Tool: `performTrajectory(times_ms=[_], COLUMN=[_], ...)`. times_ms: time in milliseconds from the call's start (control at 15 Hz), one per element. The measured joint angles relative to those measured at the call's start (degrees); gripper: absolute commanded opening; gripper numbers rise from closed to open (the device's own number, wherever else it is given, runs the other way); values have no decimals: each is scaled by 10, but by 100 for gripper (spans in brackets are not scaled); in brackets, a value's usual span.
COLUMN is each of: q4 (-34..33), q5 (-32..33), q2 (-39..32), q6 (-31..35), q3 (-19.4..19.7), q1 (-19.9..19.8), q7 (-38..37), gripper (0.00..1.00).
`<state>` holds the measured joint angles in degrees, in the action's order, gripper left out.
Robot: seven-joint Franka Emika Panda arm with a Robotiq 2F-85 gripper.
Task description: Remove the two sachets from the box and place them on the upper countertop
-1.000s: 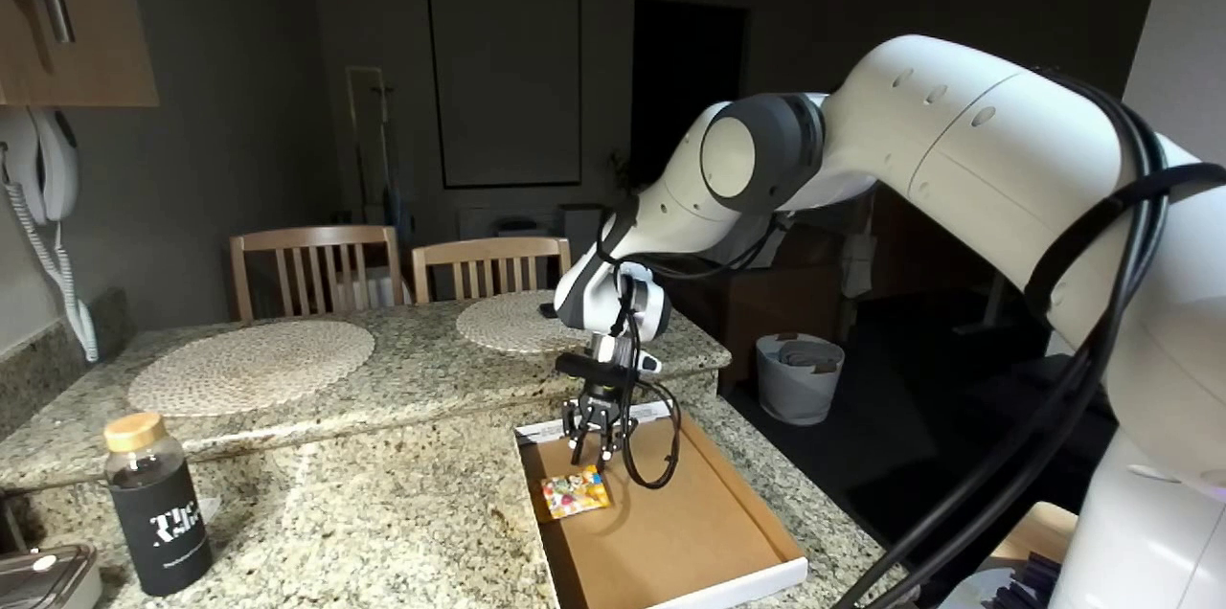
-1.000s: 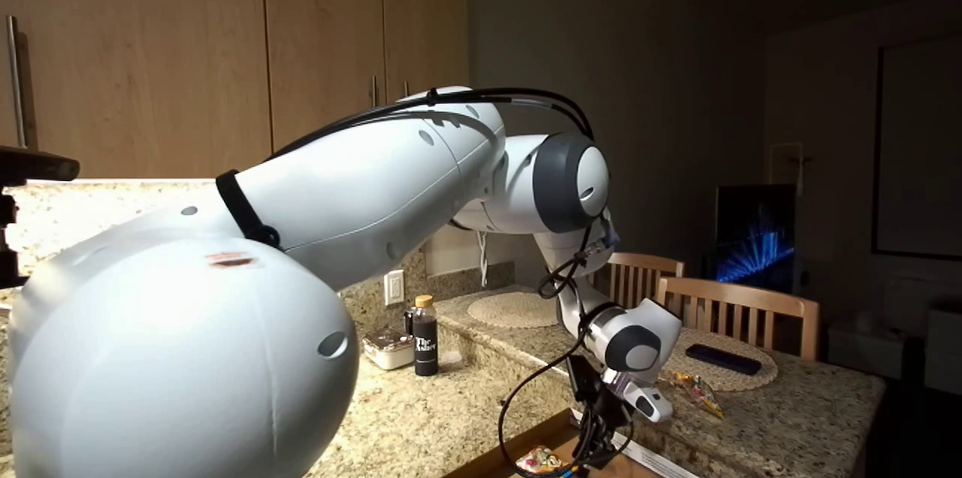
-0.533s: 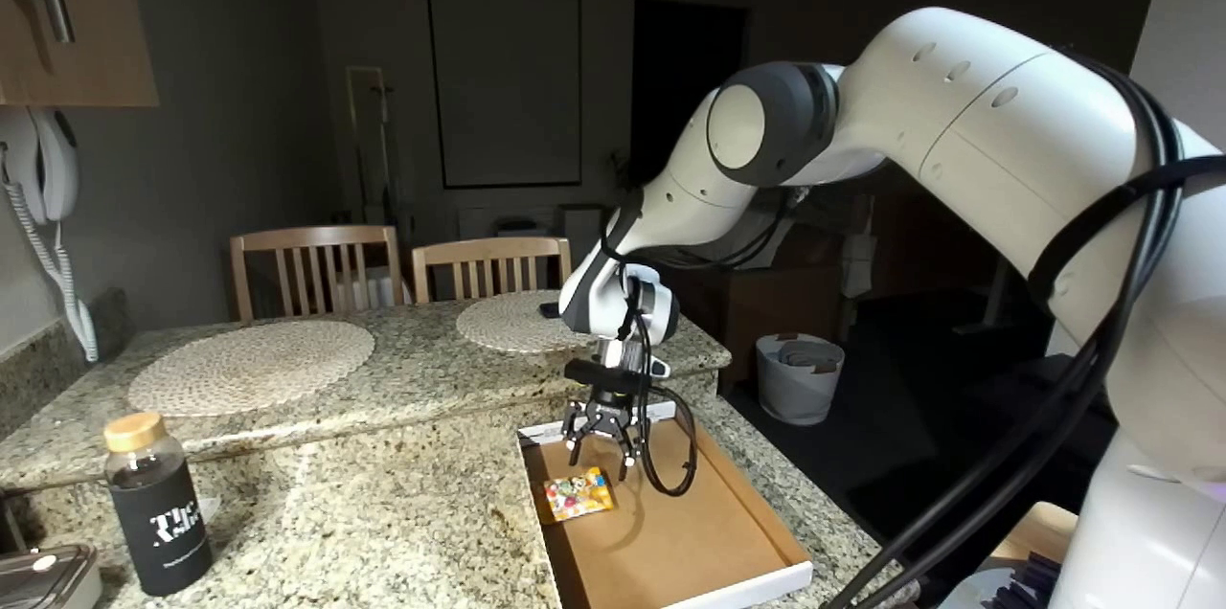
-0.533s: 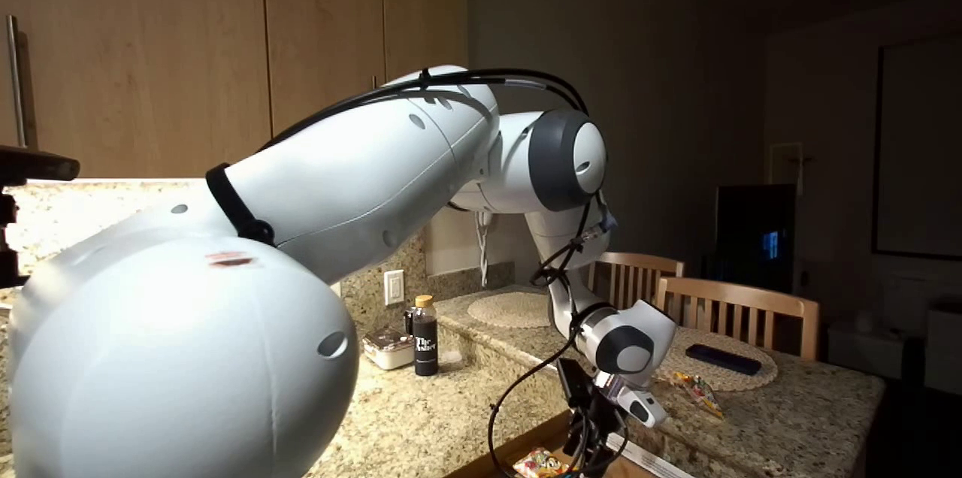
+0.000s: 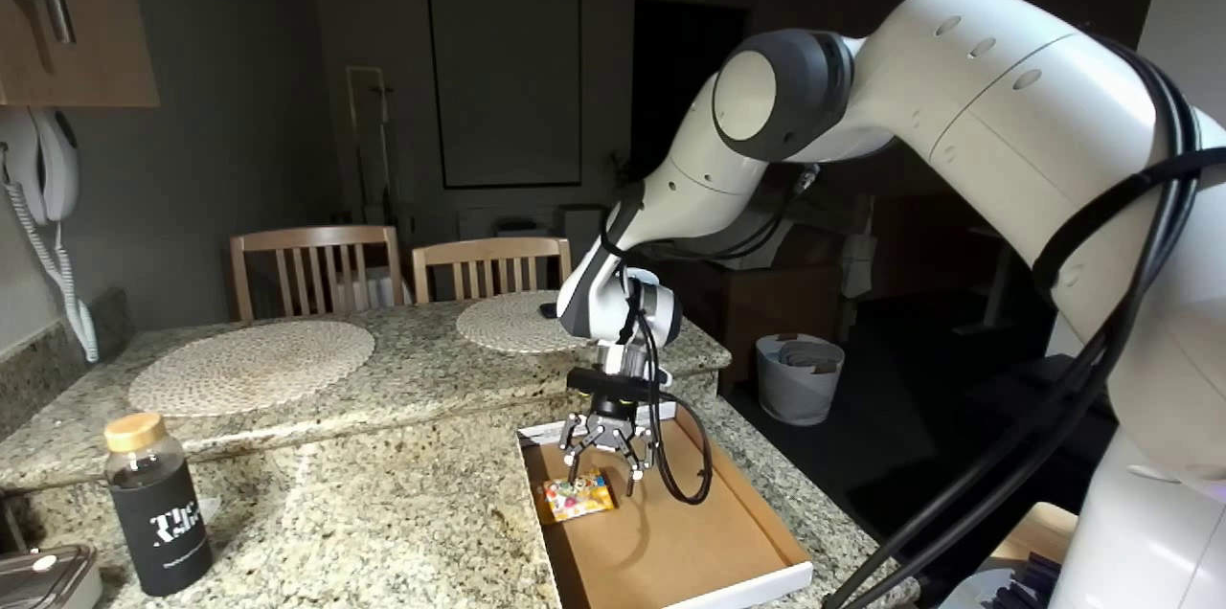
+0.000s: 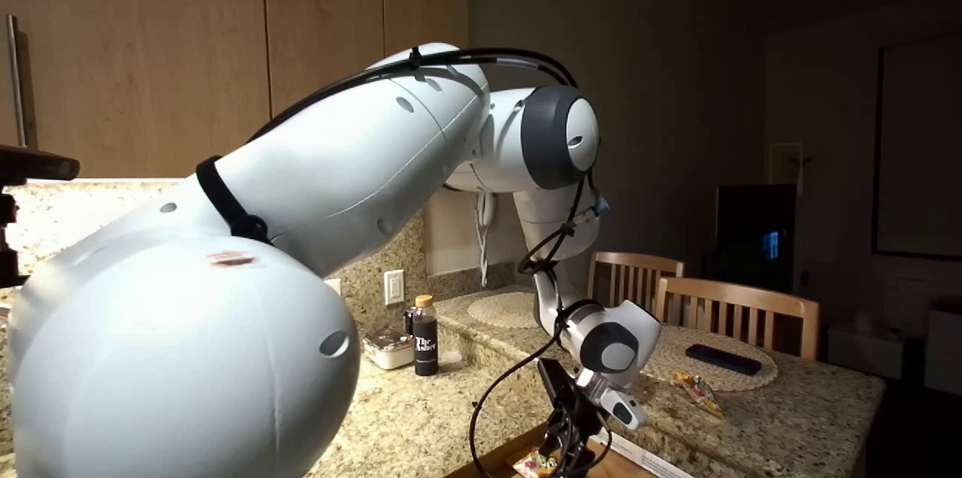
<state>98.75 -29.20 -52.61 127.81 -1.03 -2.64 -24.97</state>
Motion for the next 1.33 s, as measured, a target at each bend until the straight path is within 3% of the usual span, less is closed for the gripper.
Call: performTrajectory(times_ms=[467,533,600,733,1333], q4=[-42,-51,-60,-75,-107], q5=[0,0,0,2,4], q2=[-25,-30,-36,-49,-63], q6=[8,7,6,4,-12], q3=[-4,-4,-4,-4,4], q1=[3,4,6,7,8], q7=[0,-1,-1,-3,-5], gripper=[100,95,76,67,9])
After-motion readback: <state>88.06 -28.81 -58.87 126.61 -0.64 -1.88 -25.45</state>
